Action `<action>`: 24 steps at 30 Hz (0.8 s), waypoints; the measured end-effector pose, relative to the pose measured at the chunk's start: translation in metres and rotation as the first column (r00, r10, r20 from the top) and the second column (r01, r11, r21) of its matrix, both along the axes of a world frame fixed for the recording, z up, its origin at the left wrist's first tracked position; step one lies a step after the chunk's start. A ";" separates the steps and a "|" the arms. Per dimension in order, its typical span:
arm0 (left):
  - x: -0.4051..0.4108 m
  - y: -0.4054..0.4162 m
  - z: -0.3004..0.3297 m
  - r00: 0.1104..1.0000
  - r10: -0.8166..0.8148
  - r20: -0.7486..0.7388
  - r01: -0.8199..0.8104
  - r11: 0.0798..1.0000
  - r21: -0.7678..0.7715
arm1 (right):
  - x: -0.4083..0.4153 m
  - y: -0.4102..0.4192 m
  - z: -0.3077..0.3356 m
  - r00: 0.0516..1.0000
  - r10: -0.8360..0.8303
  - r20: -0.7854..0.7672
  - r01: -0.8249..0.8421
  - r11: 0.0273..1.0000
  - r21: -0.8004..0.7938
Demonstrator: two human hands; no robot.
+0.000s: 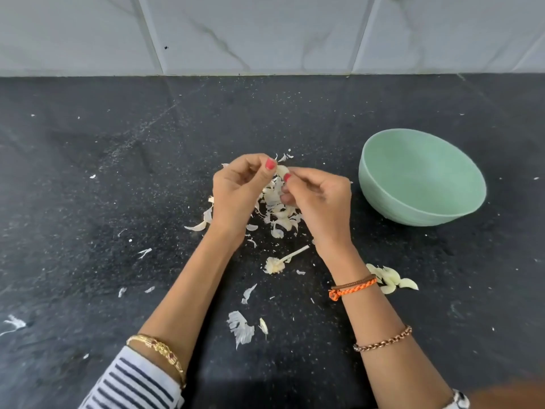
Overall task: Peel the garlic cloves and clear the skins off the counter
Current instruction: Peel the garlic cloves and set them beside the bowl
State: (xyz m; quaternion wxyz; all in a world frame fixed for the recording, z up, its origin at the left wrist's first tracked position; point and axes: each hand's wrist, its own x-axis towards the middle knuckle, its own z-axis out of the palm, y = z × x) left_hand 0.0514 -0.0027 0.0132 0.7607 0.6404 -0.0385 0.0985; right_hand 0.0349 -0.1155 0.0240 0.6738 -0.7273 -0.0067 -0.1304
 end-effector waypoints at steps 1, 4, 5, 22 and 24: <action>0.000 0.000 0.000 0.999 -0.012 0.034 0.011 0.999 0.032 | -0.001 0.001 0.001 0.999 0.024 -0.023 -0.024 0.999 0.021; 0.002 0.002 -0.004 0.995 0.023 0.100 -0.039 0.987 0.158 | -0.001 0.003 0.002 0.994 0.072 -0.078 -0.066 0.995 0.076; 0.002 0.003 -0.005 0.993 0.045 0.111 -0.066 0.980 0.189 | -0.001 0.003 0.001 0.993 0.075 -0.093 -0.068 0.995 0.079; 0.005 0.008 -0.007 0.986 -0.013 0.168 -0.060 0.904 0.423 | -0.002 0.000 0.002 0.956 0.219 -0.195 -0.175 0.960 0.220; 0.006 0.009 -0.010 0.983 -0.077 0.169 -0.012 0.883 0.468 | -0.002 -0.002 0.003 0.945 0.242 -0.222 -0.185 0.951 0.248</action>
